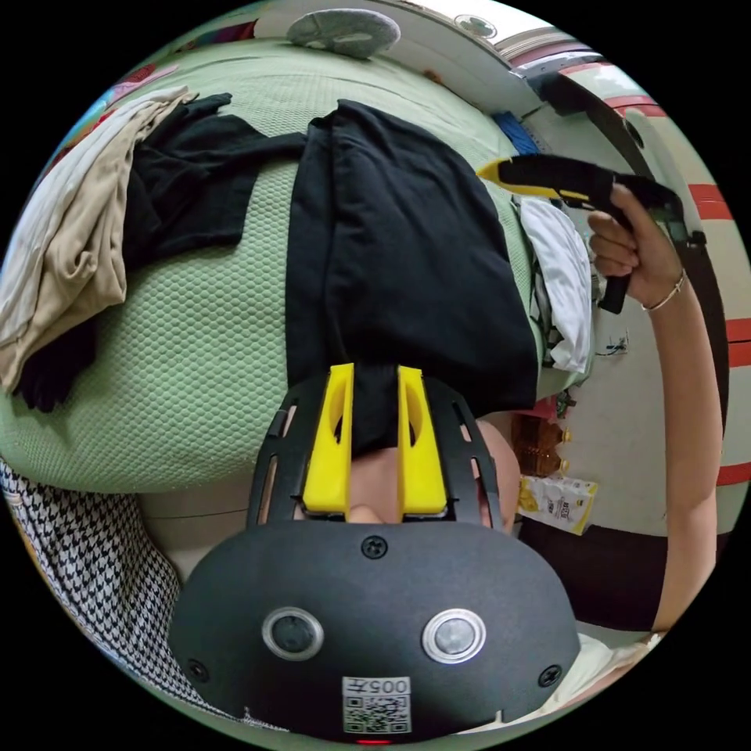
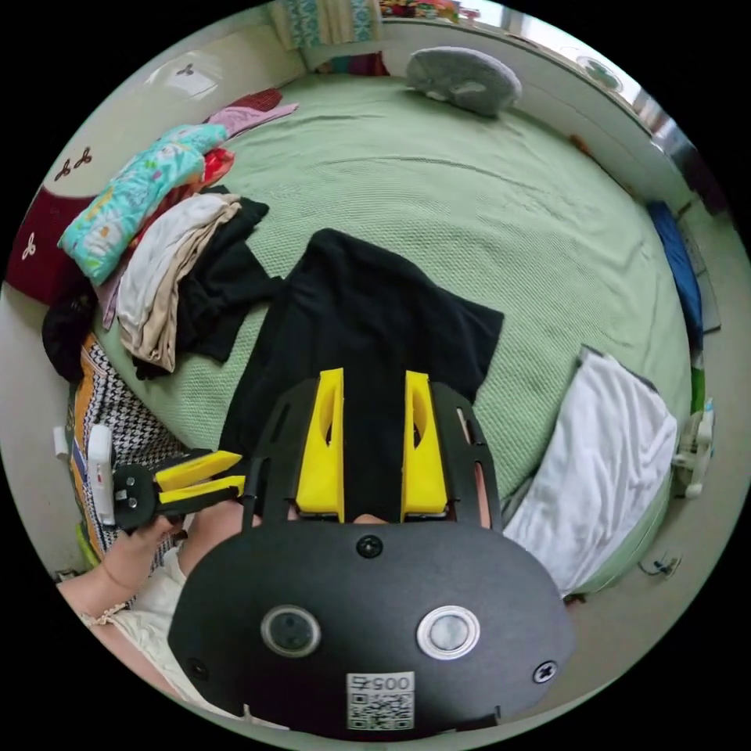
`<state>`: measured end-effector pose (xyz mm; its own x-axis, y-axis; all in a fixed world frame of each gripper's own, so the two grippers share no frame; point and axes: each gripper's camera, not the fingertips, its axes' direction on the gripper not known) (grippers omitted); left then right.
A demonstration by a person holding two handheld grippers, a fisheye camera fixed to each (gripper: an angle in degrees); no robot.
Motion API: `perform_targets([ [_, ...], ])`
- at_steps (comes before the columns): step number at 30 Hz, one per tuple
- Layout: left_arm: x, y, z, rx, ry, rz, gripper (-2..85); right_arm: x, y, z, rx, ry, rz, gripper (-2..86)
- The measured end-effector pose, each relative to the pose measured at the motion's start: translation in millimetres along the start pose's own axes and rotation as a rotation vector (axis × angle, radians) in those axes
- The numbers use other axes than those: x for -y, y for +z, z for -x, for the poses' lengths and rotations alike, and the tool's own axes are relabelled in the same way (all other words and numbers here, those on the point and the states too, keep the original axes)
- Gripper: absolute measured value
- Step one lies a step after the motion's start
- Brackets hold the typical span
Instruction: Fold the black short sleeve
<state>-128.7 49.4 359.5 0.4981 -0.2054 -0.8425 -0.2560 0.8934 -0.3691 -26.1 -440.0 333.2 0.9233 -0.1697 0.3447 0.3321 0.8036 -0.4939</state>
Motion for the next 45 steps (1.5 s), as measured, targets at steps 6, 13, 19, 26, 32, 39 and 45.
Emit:
perform_targets([
  [6, 3, 5, 19, 0.019, -0.019, 0.02, 7.4, 67, 44, 55, -0.009, -0.006, 0.017, 11.9],
  [13, 10, 7, 34, 0.053, 0.037, 0.047, 6.5, 94, 89, 66, -0.057, 0.045, 0.074, 9.0],
  [19, 11, 0, 49, 0.009, 0.023, 0.055, 4.0, 81, 78, 65, -0.032, 0.027, 0.027, 0.4],
  [26, -8, -37, 58, -0.02, 0.088, -0.011, 1.1, 73, 46, 86, -0.106, -0.014, 0.034, -0.8],
  [32, -14, -57, 76, -0.048, 0.057, -0.031, 0.4, 73, 59, 112, -0.131, 0.022, 0.055, -0.8],
  [39, -10, -58, 83, -0.002, 0.042, -0.028, 0.3, 62, 78, 121, -0.068, 0.062, -0.005, -1.6],
  [45, 3, -55, 96, -0.016, 0.011, 0.021, 1.5, 50, 104, 117, -0.036, 0.103, 0.005, -1.6],
])
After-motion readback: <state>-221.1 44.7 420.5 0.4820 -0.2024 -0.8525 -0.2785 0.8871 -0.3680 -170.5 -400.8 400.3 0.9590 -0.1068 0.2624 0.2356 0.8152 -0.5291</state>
